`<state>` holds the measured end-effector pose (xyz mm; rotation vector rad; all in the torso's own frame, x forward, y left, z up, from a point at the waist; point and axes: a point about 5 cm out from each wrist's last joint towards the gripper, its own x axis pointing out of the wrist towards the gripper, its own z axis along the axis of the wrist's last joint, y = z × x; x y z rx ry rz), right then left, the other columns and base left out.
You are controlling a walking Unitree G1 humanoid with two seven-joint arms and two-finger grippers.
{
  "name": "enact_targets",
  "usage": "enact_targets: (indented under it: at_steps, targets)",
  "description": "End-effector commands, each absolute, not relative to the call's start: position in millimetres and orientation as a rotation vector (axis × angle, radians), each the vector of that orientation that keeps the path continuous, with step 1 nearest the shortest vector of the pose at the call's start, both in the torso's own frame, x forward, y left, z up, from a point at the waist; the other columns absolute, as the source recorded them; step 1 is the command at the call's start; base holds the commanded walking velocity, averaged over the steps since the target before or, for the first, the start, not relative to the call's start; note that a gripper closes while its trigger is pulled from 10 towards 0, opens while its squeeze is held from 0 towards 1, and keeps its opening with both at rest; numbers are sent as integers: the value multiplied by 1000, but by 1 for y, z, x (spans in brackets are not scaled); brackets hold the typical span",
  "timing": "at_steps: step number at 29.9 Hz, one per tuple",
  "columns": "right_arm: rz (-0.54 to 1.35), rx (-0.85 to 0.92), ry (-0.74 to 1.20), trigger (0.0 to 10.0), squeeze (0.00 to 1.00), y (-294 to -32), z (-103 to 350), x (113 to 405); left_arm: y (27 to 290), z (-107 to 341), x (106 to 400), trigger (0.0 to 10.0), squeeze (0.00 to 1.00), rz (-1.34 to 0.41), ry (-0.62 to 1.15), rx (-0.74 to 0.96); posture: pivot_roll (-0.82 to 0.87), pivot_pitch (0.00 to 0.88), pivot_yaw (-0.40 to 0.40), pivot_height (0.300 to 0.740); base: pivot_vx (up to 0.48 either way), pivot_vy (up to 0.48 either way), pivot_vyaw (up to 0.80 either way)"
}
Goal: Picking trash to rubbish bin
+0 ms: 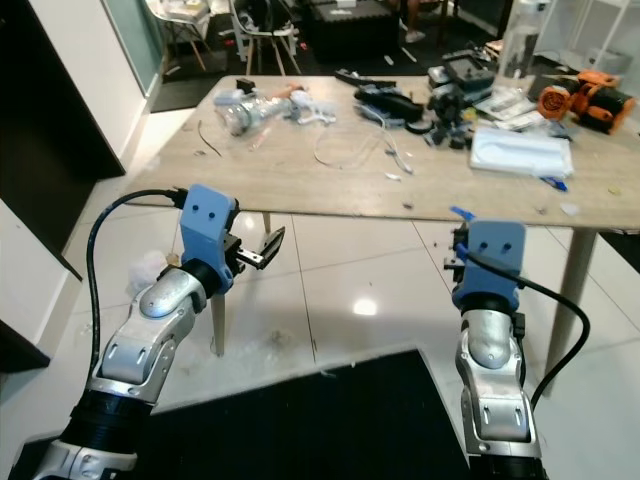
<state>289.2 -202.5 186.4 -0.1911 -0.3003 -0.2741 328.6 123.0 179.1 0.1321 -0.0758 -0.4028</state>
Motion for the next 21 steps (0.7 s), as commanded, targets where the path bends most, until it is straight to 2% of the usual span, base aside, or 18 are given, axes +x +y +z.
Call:
enact_targets:
  at_steps: [1,13,18,21]
  targets:
    - [-268,-192,-305,10000,0,-200,188,290,126,176,329,10000,0,-389,-52,131,-63,110,97,740,439,0,0]
    - [-289,-172,-372,10000,0,-204,203,290,125,180,329,10000,0,-397,-56,132,-65,124,103,740,439,0,0]
    - [-249,-157,-267,10000,0,-202,191,296,125,181,329,10000,0,-400,-57,130,-66,129,103,740,439,0,0]
    - [-235,-120,-275,10000,0,-201,192,296,124,182,329,10000,0,-408,-58,137,-61,132,101,740,441,0,0]
